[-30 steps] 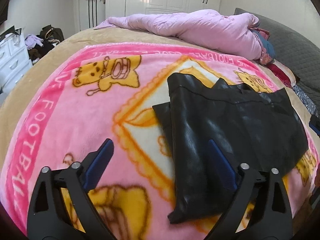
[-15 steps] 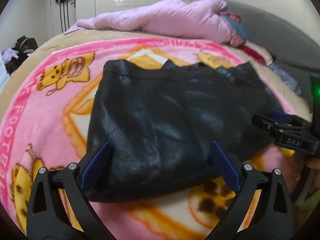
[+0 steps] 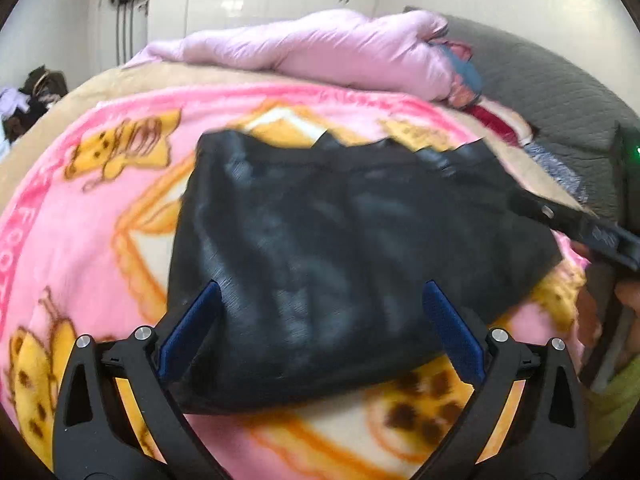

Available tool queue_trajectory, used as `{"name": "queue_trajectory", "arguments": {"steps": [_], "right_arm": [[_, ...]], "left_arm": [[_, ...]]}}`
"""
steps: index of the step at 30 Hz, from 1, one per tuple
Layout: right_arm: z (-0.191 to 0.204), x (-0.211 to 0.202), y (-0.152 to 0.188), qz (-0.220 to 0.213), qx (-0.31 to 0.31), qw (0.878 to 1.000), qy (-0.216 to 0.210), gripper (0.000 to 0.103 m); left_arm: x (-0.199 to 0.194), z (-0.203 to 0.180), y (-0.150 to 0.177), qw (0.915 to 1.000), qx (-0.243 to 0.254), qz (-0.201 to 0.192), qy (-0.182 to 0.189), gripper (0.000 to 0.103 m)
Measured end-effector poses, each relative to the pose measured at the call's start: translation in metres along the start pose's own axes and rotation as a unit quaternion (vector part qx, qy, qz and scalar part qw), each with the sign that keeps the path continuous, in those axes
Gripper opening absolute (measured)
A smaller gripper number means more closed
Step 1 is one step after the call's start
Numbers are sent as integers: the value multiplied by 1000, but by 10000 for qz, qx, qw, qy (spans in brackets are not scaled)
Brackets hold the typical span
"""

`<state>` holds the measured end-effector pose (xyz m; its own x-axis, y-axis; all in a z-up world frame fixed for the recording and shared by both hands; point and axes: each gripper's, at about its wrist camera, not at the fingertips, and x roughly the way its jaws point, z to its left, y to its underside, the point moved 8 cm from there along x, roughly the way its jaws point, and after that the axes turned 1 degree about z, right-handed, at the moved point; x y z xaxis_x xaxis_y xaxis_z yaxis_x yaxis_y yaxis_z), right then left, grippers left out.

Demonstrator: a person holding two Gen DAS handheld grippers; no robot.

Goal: Fold large clothes

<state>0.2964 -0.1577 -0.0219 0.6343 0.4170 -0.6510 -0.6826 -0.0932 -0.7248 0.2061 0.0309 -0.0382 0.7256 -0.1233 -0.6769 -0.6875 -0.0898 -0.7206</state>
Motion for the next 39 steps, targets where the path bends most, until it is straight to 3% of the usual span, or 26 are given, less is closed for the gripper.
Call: {"name": "queue_trajectory", "arguments": {"steps": [1, 2, 4, 6, 7, 10, 15, 18, 22, 24, 27, 29, 31, 39], "right_arm": [[6, 6, -7, 102, -139, 9999, -16, 33], [9, 13, -11, 228, -231, 9995, 25, 22], [16, 35, -13, 517, -332, 9981, 8, 18], [20, 58, -12, 788, -403, 9961, 33, 16], [22, 75, -9, 1031, -466, 9935, 95, 16], [16, 105, -1, 1351, -388, 9898, 248, 14], [1, 129, -1, 1437, 254, 9891, 192, 13], [3, 117, -7, 1366, 561, 9890, -76, 19], [5, 75, -16, 988, 727, 9919, -314, 46], [5, 59, -18, 819, 698, 9937, -320, 57], [3, 29, -19, 461, 677, 9965, -177, 80], [5, 12, -17, 275, 637, 9974, -170, 84], [10, -2, -16, 125, 560, 9983, -142, 93], [37, -43, -13, -273, 382, 9982, -377, 97]], "left_arm": [[-2, -8, -3, 9999, 102, -39, 53, 95], [-2, -15, -4, 9997, 187, -39, 120, 95], [7, -29, -2, 9990, 229, 106, 365, 92], [18, -40, 7, 9974, 263, 267, 616, 67], [26, -45, 12, 9965, 369, 410, 628, 63], [37, -49, 21, 9954, 743, 475, 383, 63], [47, -42, 21, 9951, 566, 554, 593, 66], [43, -44, 18, 9943, 534, 577, 716, 70], [36, -42, 12, 9942, 448, 577, 784, 72], [30, -40, 10, 9948, 427, 559, 741, 77], [22, -38, 7, 9953, 479, 542, 646, 84], [15, -38, 6, 9955, 480, 536, 621, 91], [8, -30, 2, 9964, 433, 481, 538, 93], [-19, 17, -13, 9994, -45, 288, 207, 93]]}}
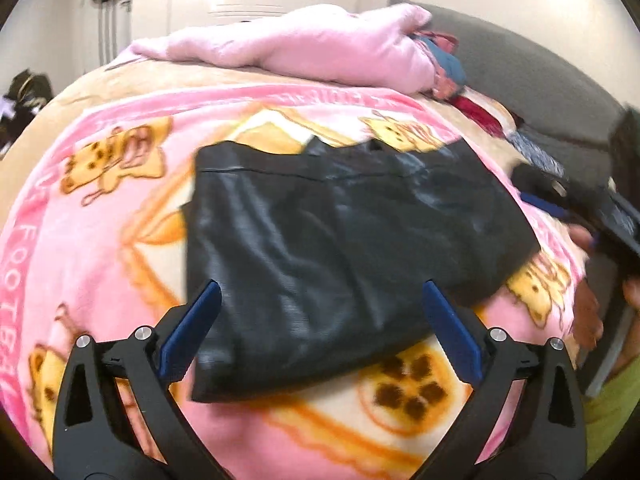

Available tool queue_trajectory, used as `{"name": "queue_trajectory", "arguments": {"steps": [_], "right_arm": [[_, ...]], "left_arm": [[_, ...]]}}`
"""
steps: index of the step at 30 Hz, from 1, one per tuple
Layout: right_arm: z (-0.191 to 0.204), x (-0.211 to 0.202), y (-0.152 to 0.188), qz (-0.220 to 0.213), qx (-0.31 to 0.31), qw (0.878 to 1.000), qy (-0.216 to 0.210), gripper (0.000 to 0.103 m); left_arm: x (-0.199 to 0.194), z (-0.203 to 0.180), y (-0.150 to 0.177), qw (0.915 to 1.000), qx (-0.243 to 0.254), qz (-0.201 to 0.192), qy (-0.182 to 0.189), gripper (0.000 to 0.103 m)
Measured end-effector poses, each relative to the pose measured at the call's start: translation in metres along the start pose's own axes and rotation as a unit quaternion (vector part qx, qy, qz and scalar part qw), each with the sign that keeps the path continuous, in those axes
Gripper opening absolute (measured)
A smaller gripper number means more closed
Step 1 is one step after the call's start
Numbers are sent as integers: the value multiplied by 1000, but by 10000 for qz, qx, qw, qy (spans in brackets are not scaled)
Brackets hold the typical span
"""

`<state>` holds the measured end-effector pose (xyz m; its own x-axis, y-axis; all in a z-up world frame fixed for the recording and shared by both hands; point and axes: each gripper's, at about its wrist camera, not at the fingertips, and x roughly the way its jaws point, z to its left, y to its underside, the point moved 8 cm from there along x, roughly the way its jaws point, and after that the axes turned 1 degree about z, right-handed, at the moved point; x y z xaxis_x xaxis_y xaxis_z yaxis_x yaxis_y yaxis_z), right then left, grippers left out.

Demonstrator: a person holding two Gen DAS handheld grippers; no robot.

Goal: Fold large clothes

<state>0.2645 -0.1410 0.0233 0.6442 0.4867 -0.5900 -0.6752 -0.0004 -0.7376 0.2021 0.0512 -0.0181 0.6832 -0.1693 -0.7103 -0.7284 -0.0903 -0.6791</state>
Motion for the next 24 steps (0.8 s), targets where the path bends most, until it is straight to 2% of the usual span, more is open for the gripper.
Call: {"name": "queue_trajectory", "arguments": {"steps": [7, 15, 24], "right_arm": [[34, -19, 6, -73, -308, 9994, -135, 99], [76, -23, 20, -20, -753, 9968, -264, 99], [125, -13, 42, 154, -1376, 9894, -442, 99]], "left_arm": [[-34, 40, -17, 9982, -426, -369, -187, 94], [-58, 79, -25, 9942, -767, -592, -474, 94], [-68, 119, -26, 9880, -1060, -668, -904, 94]]}}
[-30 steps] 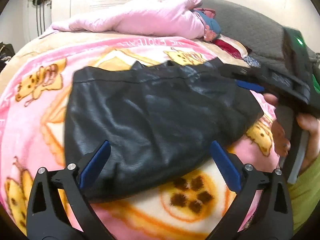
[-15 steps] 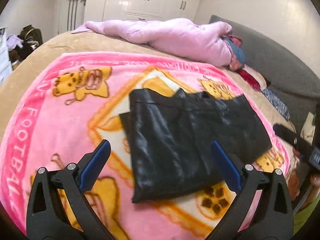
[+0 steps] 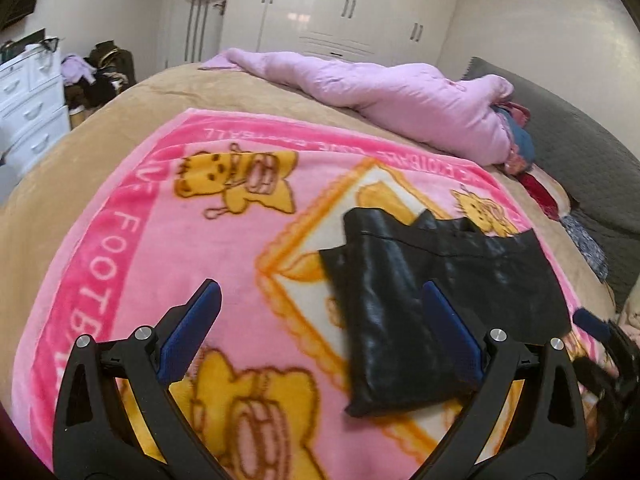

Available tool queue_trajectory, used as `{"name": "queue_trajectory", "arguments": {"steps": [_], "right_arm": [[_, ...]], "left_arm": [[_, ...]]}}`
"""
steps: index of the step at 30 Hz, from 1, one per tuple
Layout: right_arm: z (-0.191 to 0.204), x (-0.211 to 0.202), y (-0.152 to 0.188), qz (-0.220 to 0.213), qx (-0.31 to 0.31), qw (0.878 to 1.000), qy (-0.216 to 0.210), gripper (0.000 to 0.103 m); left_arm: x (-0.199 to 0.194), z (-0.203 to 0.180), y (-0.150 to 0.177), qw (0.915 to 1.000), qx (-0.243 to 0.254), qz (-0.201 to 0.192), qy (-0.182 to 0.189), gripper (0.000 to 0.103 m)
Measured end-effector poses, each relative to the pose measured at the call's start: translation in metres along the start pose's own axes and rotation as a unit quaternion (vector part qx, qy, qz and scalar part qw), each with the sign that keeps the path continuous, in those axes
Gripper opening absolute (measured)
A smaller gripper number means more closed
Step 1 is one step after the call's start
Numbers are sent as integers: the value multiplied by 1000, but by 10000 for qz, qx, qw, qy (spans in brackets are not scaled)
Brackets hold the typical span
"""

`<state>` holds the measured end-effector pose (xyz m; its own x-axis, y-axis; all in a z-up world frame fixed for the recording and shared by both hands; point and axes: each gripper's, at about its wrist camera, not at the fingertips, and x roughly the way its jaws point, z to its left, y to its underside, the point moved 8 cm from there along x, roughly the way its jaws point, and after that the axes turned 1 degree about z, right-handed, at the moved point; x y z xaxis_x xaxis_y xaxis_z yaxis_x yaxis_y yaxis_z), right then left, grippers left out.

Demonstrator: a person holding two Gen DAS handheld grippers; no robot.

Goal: Fold large clothes

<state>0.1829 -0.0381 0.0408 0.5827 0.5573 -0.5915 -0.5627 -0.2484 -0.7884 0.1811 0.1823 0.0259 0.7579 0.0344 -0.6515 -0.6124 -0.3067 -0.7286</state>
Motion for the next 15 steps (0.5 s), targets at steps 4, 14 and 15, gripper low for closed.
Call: {"name": "queue_trajectory", "arguments": {"steps": [4, 14, 15], "right_arm": [[25, 16, 10, 132, -378, 9992, -46, 99], [64, 66, 56, 543, -1462, 9876, 177, 99], [64, 69, 60, 585, -1513, 9865, 212, 99]], "left_arm": [[2, 11, -3, 9997, -38, -63, -220, 94], [32, 19, 4, 9985, 5, 223, -498, 94], [35, 18, 5, 9982, 37, 262, -529, 94]]}}
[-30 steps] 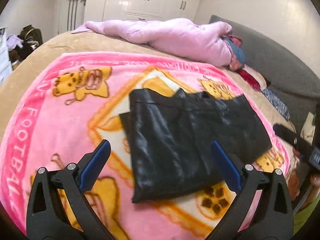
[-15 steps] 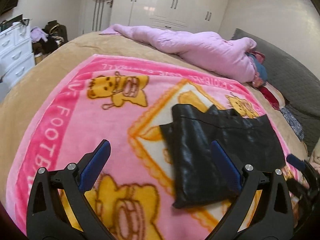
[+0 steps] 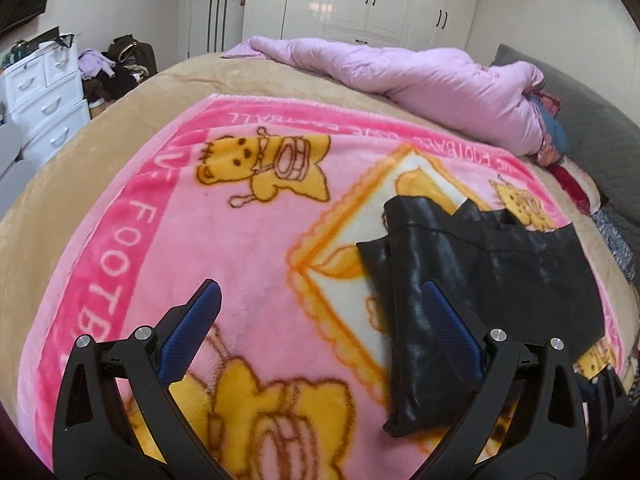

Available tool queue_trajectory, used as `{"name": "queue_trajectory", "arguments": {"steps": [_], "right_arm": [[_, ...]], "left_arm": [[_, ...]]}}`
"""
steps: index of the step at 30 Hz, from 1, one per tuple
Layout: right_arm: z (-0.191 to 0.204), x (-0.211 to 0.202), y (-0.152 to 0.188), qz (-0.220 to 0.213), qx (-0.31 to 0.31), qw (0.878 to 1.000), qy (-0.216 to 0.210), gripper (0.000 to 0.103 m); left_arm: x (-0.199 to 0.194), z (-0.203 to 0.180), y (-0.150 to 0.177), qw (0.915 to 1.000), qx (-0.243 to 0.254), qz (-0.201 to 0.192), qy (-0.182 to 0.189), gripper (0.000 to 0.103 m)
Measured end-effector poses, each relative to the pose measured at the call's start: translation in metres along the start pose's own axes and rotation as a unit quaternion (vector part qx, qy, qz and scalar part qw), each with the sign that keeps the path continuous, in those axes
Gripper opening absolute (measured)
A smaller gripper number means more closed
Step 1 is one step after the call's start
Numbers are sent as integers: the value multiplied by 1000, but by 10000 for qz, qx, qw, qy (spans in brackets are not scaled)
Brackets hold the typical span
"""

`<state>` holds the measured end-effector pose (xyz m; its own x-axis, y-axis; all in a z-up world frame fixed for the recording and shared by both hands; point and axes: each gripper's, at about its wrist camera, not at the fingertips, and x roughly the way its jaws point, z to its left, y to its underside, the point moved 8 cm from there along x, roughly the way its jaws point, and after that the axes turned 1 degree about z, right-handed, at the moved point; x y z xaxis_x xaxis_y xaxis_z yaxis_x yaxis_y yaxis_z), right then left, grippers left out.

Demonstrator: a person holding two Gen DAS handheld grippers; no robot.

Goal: Fold large clothes

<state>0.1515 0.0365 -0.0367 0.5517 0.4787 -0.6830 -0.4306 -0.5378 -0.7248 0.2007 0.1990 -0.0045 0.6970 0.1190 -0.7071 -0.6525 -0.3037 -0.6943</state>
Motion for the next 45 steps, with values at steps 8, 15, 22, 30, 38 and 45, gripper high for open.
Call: {"name": "queue_trajectory", "arguments": {"steps": [8, 15, 22, 30, 38, 45], "right_arm": [[-4, 40, 29, 323, -450, 9968, 580, 99], [-16, 76, 29, 534, -997, 9836, 1406, 99], [-26, 92, 12, 210, -1237, 9786, 1630, 79], [-34, 52, 5, -541, -1228, 9773, 1638, 37], [-57, 5, -11, -1164, -619, 9785, 1583, 28], [-90, -44, -23, -1672, -70, 9749, 1470, 26]], "left_arm": [[18, -16, 6, 9996, 200, 188, -56, 94], [52, -32, 17, 9985, 274, 462, 129, 94], [75, -30, 12, 9961, -317, 655, 499, 94], [105, -67, 17, 9750, -710, 1524, 1450, 94], [94, -96, 8, 9555, -1008, 1808, 2101, 93], [56, -152, -17, 9512, -787, 1502, 2577, 79]]}}
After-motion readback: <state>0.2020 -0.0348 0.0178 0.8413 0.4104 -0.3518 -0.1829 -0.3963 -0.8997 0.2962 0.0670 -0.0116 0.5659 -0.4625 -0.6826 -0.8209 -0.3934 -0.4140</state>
